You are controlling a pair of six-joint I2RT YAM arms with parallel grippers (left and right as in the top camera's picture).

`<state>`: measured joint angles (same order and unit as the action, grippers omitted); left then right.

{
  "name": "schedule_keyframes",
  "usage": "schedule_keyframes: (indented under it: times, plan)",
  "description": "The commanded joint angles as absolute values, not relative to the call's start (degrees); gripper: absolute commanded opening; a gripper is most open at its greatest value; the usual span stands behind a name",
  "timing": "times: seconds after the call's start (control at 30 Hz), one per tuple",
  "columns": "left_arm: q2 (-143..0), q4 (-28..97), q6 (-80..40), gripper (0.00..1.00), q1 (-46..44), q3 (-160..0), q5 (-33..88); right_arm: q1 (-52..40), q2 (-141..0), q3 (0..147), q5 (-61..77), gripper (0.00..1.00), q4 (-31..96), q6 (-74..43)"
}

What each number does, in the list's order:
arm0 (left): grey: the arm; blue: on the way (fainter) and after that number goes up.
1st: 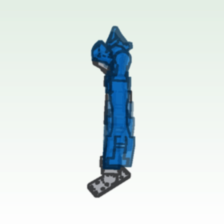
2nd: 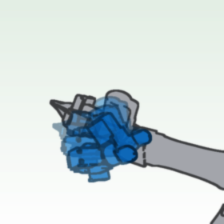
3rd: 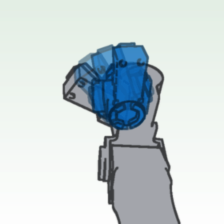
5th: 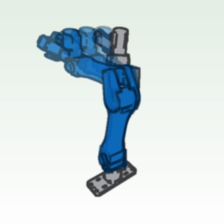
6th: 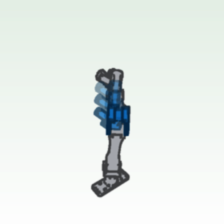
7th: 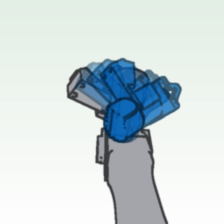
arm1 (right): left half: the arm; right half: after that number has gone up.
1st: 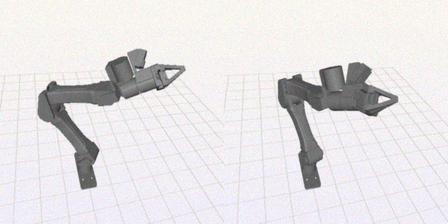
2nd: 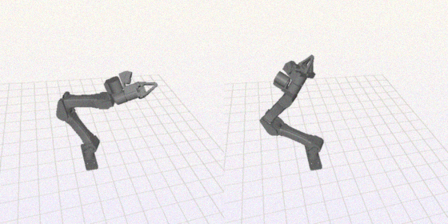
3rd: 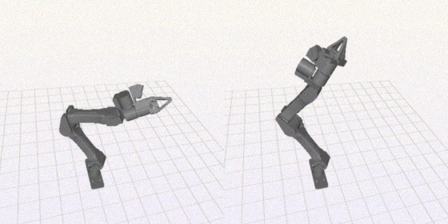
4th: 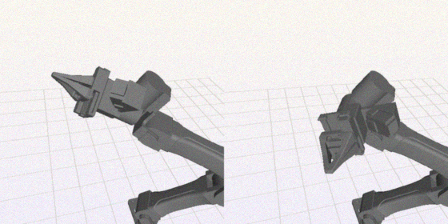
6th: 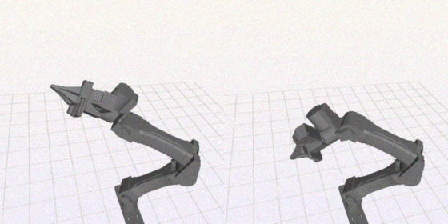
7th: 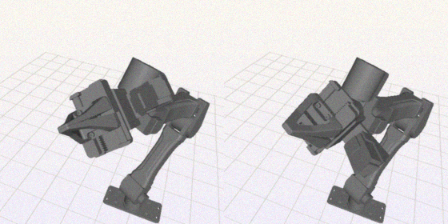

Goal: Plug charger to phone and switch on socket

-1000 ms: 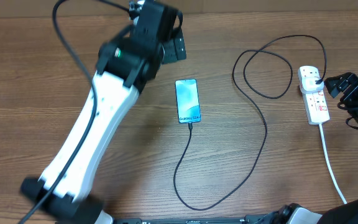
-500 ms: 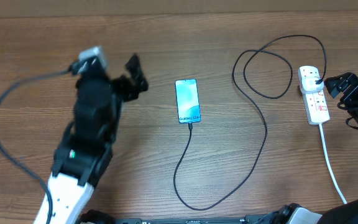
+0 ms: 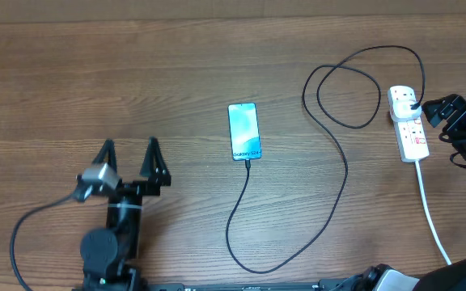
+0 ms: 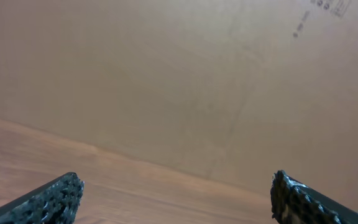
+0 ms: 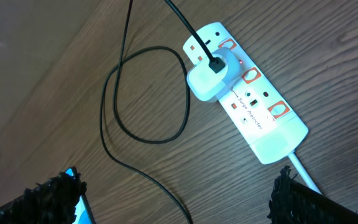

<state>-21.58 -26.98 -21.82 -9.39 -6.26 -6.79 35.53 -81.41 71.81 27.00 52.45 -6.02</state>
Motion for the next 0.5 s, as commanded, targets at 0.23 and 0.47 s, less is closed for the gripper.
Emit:
schedule_keyframes:
  times: [0.23, 0.47]
  plan:
    - [-4.49, -13.78, -18.94, 1.0, -2.57, -0.3, -4.82, 35.38, -81.17, 71.96, 27.0, 1.0, 52.18, -6.17]
    - [-0.14, -2.59, -12.82, 1.0, -0.3, -0.27, -4.34, 35.38, -81.17, 71.96, 26.98, 1.0, 52.18, -6.17]
